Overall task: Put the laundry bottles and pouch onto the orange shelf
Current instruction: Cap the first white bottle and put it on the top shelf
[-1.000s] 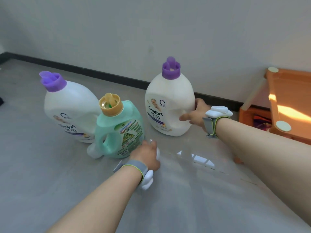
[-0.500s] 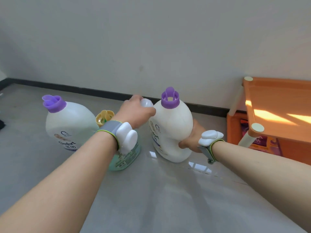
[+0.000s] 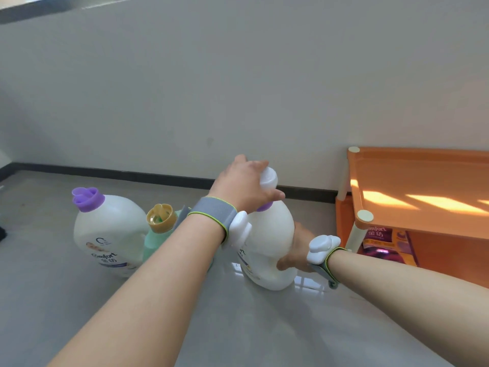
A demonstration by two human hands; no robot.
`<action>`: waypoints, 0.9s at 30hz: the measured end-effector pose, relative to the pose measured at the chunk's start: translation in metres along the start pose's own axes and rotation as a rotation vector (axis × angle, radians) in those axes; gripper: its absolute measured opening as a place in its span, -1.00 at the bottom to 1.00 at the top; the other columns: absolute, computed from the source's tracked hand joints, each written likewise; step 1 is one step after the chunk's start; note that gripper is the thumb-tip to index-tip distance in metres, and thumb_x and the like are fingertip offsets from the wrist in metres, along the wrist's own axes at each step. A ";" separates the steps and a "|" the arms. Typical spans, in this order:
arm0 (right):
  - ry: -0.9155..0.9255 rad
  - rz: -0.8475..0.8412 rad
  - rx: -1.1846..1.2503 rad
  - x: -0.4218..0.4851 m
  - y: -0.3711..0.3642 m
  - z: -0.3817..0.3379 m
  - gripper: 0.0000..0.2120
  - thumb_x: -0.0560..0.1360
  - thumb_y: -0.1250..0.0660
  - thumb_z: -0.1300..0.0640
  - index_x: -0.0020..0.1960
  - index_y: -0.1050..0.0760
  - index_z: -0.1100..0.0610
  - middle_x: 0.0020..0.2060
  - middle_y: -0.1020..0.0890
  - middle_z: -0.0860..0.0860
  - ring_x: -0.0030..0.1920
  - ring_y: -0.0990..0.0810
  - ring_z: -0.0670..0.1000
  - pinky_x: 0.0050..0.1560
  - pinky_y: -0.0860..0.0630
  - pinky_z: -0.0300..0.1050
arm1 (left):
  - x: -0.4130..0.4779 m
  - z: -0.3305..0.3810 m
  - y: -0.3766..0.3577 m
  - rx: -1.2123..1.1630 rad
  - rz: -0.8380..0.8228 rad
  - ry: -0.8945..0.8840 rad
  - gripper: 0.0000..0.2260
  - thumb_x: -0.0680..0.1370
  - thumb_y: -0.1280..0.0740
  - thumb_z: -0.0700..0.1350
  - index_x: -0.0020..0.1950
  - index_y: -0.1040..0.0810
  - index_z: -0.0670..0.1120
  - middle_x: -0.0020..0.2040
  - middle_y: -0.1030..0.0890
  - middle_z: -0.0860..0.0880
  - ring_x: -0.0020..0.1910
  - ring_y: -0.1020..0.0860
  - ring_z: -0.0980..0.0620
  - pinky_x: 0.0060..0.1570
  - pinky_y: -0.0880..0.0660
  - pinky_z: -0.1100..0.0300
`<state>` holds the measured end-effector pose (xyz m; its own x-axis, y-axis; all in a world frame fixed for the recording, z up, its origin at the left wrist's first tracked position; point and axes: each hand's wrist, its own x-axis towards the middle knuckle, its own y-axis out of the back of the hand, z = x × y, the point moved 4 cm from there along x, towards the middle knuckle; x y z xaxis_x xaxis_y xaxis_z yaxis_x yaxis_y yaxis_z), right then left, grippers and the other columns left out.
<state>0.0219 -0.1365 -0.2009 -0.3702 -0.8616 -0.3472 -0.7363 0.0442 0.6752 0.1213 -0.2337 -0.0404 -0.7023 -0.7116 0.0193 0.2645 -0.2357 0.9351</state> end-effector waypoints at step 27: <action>0.213 0.364 0.429 0.013 0.041 -0.052 -0.44 0.13 -0.56 -0.26 0.10 -0.57 -0.16 0.18 -0.53 -0.02 0.17 -0.55 0.00 0.15 -0.53 -0.04 | 0.012 -0.006 0.006 -0.142 -0.027 -0.038 -0.62 0.41 -0.39 0.06 0.22 -0.53 0.10 0.14 -0.50 0.08 0.14 -0.50 0.05 -0.01 -0.47 0.20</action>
<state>0.0161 -0.1719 -0.1440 -0.5525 -0.8332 0.0251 -0.7627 0.5175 0.3880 0.1183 -0.2478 -0.0363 -0.7339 -0.6791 0.0110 0.3342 -0.3470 0.8763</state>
